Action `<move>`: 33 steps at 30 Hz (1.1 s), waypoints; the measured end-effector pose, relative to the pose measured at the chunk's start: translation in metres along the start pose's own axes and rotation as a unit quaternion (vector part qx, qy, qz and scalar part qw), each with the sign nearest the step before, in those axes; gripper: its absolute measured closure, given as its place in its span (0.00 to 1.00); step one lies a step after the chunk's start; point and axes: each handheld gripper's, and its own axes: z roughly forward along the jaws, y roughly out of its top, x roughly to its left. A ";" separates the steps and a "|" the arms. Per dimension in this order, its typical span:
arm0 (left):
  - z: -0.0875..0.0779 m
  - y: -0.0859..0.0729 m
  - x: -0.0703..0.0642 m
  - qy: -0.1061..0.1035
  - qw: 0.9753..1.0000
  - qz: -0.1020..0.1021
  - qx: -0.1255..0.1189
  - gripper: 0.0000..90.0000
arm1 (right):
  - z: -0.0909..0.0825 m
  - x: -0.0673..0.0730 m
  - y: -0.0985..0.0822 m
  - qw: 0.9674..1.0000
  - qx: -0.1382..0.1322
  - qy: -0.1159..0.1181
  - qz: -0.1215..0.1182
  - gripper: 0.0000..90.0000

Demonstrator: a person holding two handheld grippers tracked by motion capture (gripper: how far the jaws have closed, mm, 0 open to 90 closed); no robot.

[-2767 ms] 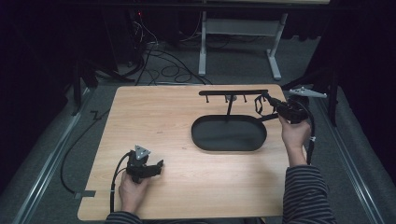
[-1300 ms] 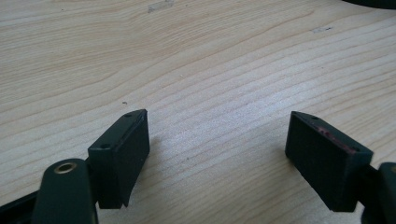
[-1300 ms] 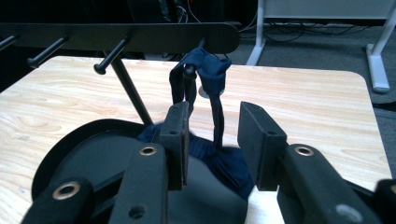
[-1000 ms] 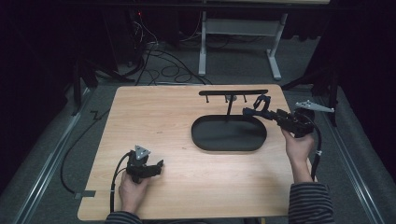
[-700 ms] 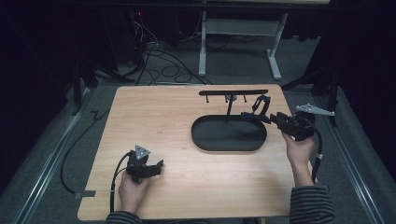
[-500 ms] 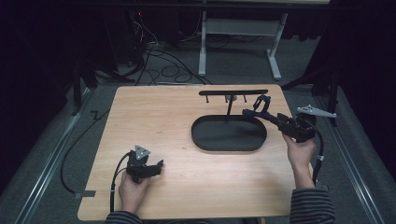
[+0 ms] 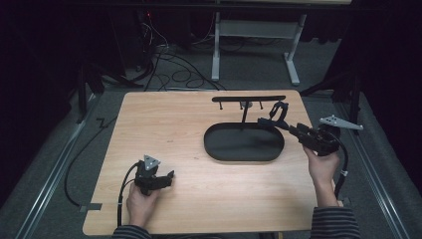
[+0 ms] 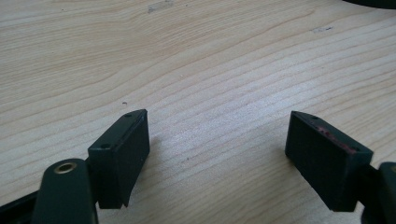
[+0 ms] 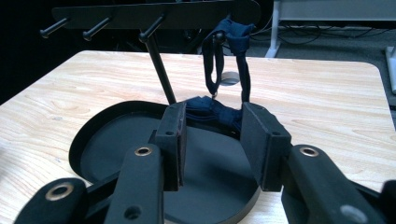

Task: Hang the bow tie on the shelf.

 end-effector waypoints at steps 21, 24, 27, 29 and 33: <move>0.000 0.000 0.000 0.000 1.000 0.000 0.000 0.25 | -0.012 0.013 -0.016 1.000 0.000 0.018 -0.005 0.69; 0.000 0.000 0.000 0.000 1.000 0.000 0.000 0.25 | -0.014 0.015 -0.019 1.000 0.000 0.018 -0.006 0.70; 0.000 0.000 0.000 0.000 1.000 0.000 0.000 0.25 | -0.014 0.017 -0.022 1.000 0.001 0.019 -0.009 0.69; 0.000 0.000 0.000 0.000 1.000 0.000 0.000 0.25 | -0.014 0.019 -0.025 1.000 0.004 0.021 -0.008 0.69; 0.000 0.000 0.000 0.000 1.000 0.000 0.000 0.25 | -0.014 0.021 -0.030 1.000 0.007 0.024 -0.006 0.69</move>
